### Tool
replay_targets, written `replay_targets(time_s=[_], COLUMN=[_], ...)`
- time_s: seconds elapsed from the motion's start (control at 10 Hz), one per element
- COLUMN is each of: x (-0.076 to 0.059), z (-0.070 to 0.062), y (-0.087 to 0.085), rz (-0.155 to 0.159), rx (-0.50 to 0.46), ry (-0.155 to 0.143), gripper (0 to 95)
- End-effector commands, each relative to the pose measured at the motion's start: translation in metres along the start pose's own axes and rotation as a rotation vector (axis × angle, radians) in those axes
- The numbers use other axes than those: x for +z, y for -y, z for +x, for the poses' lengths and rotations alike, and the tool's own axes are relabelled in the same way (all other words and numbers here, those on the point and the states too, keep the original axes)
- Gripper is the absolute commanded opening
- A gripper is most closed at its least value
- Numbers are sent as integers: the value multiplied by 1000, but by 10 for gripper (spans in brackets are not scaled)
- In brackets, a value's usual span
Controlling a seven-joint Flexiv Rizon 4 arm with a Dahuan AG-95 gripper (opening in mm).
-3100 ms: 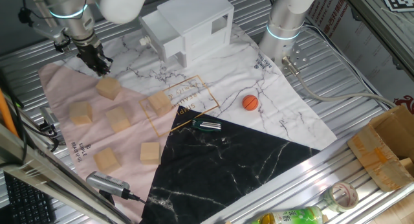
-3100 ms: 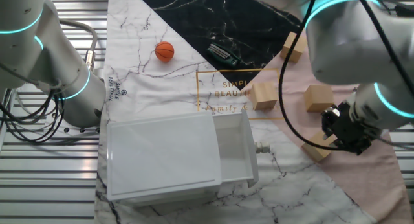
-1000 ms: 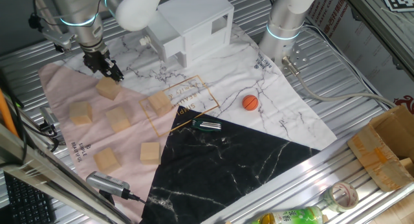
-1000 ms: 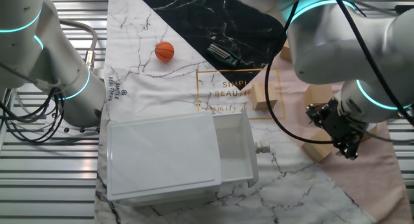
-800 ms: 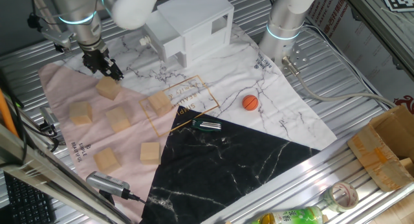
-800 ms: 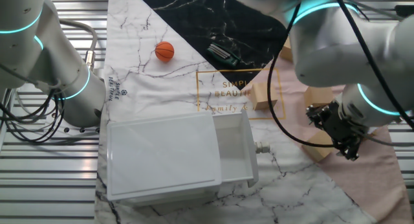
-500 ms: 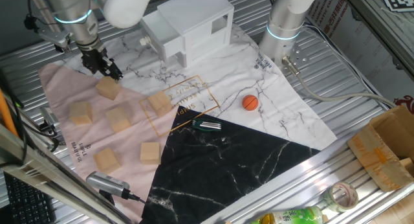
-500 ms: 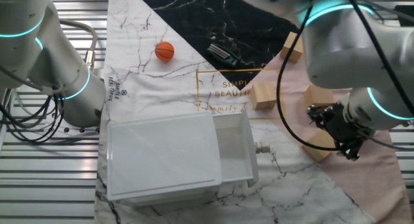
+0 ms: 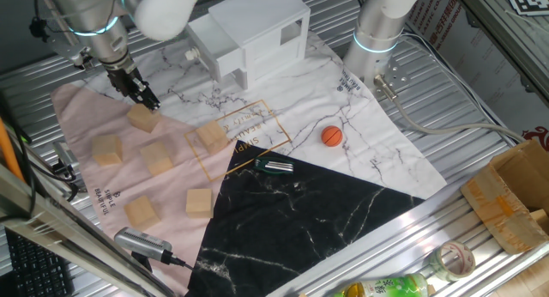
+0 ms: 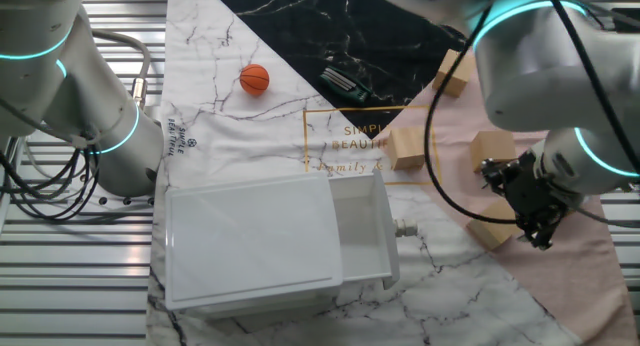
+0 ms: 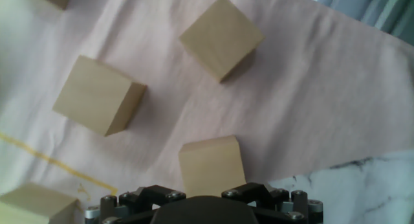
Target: Stack the blocks into a pyramid shape
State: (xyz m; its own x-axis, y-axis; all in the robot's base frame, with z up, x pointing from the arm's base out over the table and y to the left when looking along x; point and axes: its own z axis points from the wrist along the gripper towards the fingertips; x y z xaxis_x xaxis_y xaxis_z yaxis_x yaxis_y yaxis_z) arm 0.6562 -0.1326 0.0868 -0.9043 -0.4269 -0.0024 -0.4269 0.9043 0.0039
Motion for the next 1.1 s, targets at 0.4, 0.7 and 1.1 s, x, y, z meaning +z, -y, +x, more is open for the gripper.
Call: replay_targets(time_s=[0.4, 0.7, 1.1], x=[8, 8, 17], z=[-5, -5, -6], y=[3, 3, 6], rz=[-2, 0, -1], rx=[2, -3, -19], ry=[7, 4, 9], gripper=[950, 950, 950])
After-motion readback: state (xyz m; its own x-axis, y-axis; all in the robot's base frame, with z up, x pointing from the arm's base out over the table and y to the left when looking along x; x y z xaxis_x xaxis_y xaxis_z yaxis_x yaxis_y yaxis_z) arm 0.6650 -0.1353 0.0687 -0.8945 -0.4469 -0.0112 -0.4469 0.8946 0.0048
